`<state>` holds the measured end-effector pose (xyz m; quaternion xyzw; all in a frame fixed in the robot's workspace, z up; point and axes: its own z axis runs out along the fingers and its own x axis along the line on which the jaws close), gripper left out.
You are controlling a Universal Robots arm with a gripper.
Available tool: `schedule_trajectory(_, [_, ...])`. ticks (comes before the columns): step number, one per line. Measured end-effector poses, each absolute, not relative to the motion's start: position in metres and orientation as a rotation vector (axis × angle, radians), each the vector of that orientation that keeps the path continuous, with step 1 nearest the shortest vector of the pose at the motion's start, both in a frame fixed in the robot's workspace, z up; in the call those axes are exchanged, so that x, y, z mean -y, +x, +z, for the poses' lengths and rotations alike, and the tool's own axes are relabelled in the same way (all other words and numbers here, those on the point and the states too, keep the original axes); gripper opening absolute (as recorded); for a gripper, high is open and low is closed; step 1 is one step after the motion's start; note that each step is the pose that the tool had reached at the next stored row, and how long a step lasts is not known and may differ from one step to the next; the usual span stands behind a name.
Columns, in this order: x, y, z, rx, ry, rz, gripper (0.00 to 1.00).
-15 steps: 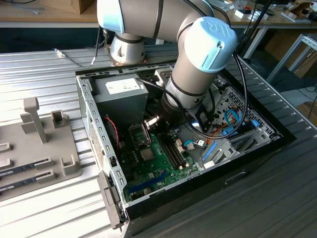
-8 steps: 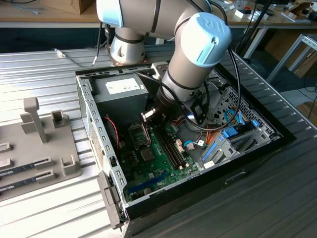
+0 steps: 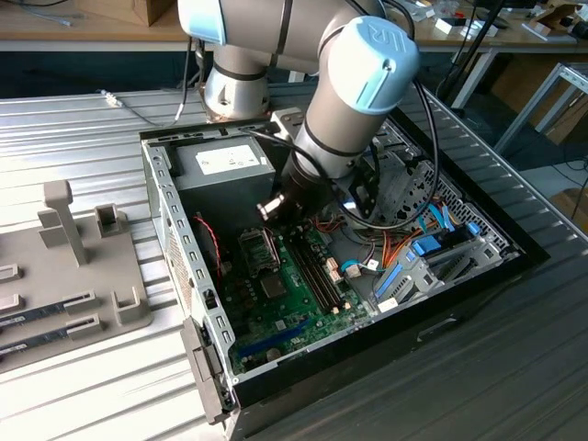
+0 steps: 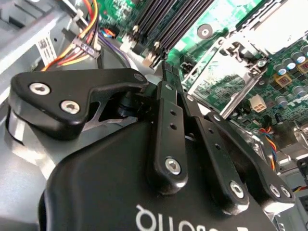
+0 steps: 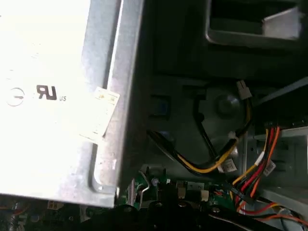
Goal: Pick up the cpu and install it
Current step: 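Close the cpu cover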
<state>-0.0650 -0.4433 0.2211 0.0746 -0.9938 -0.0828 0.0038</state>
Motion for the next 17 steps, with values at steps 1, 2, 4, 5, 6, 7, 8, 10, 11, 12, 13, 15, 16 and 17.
schedule_trajectory(1, [0.4417,-0.065,0.2208,3.11,0.265,-0.259,0.11])
schedule_trajectory(2, [0.4401,-0.065,0.2206,3.106,0.293,-0.259,0.11])
schedule_trajectory(4, [0.4374,-0.0648,0.22,3.098,0.341,-0.258,0.11])
schedule_trajectory(5, [0.4366,-0.0649,0.2193,3.09,0.385,-0.258,0.11])
schedule_trajectory(6, [0.4363,-0.0649,0.219,3.087,0.405,-0.258,0.11])
schedule_trajectory(7, [0.4361,-0.0649,0.2186,3.083,0.427,-0.257,0.11])
schedule_trajectory(8, [0.4358,-0.0648,0.218,3.079,0.445,-0.257,0.11])
schedule_trajectory(10, [0.4346,-0.0632,0.2167,3.073,0.473,-0.256,0.11])
schedule_trajectory(11, [0.4325,-0.0616,0.2156,3.067,0.503,-0.256,0.11])
schedule_trajectory(12, [0.4318,-0.0616,0.2149,3.062,0.525,-0.256,0.11])
schedule_trajectory(13, [0.4318,-0.0616,0.2143,3.058,0.544,-0.256,0.11])
schedule_trajectory(15, [0.4317,-0.0616,0.2135,3.047,0.588,-0.255,0.11])
schedule_trajectory(16, [0.4318,-0.0614,0.2132,3.038,0.624,-0.254,0.11])
schedule_trajectory(17, [0.4317,-0.0612,0.2131,3.032,0.648,-0.253,0.11])
